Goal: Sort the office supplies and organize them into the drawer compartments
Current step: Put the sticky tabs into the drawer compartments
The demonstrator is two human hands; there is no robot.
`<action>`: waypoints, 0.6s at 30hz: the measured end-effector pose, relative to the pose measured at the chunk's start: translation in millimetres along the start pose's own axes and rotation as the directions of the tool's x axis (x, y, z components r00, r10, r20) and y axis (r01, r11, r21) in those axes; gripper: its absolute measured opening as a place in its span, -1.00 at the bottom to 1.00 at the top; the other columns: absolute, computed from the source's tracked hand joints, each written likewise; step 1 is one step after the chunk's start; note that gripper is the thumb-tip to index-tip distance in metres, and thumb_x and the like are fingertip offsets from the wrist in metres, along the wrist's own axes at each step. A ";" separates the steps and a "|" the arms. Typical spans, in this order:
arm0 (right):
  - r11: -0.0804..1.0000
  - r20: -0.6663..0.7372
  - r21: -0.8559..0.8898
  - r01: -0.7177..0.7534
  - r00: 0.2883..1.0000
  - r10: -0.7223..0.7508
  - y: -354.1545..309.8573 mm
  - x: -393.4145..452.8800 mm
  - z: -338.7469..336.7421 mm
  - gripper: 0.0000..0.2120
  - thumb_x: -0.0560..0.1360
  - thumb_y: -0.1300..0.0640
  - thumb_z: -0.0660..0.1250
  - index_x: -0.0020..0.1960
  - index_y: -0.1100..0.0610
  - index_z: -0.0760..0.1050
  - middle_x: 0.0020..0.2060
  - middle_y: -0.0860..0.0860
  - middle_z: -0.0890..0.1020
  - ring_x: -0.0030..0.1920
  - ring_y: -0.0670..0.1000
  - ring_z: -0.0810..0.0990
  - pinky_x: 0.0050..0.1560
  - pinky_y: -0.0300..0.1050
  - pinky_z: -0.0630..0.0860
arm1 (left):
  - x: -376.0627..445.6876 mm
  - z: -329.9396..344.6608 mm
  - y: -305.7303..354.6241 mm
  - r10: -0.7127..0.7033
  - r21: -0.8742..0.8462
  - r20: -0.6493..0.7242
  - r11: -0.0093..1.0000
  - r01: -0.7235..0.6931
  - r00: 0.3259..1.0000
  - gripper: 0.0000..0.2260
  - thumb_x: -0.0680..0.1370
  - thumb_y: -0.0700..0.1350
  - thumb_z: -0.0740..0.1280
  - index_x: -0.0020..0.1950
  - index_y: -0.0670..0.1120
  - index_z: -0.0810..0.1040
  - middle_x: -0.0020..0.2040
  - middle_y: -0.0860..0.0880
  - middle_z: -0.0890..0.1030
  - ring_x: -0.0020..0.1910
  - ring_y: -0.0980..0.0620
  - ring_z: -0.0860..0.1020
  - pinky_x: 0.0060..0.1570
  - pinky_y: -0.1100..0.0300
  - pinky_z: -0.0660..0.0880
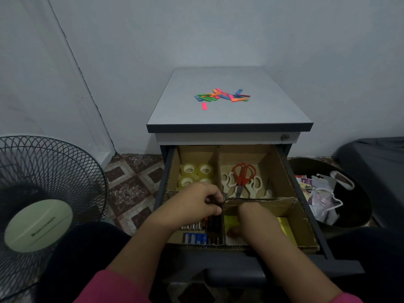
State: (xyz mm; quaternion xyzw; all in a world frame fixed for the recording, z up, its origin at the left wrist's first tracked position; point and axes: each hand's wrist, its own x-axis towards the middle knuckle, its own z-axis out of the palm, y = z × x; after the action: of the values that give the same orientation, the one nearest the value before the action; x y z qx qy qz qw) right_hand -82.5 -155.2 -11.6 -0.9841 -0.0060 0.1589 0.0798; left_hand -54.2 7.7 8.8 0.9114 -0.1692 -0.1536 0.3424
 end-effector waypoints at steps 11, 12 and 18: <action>0.999 0.022 0.032 -0.010 1.000 0.010 4.2 3.2 1.6 -0.62 0.37 -0.09 0.47 0.08 0.08 0.52 0.01 0.03 0.57 0.04 0.06 0.58 0.01 -0.07 0.54 | -0.7 -1.1 2.0 0.010 0.024 -0.005 1.000 -0.010 1.000 -0.82 0.48 -0.10 0.44 0.05 0.07 0.59 0.01 0.14 0.55 0.04 0.18 0.50 0.09 0.15 0.51; 0.999 0.024 0.033 -0.009 1.000 0.008 4.6 3.2 1.8 -0.62 0.37 -0.09 0.47 0.08 0.08 0.52 0.01 0.03 0.57 0.04 0.05 0.58 0.01 -0.07 0.54 | -0.7 -1.2 2.4 0.009 0.025 -0.004 1.000 -0.008 1.000 -0.82 0.48 -0.10 0.44 0.06 0.07 0.60 0.02 0.14 0.54 0.05 0.18 0.50 0.09 0.16 0.51; 0.999 -0.071 0.033 0.014 0.997 -0.012 5.5 0.6 2.6 -0.76 0.46 -0.08 0.37 0.01 0.06 0.53 -0.08 0.02 0.57 -0.03 0.06 0.58 -0.07 -0.08 0.54 | -3.1 -0.2 3.3 0.009 0.034 -0.034 0.999 -0.008 0.999 -0.84 0.50 -0.10 0.41 0.06 0.06 0.60 -0.02 0.16 0.53 0.00 0.20 0.50 0.05 0.21 0.50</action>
State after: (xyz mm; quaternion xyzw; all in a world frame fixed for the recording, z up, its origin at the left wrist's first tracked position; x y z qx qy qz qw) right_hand -82.8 -160.2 -15.0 -0.9875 -0.0068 0.1233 0.0974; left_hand -57.6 6.7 11.7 0.9188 -0.1700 -0.1337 0.3302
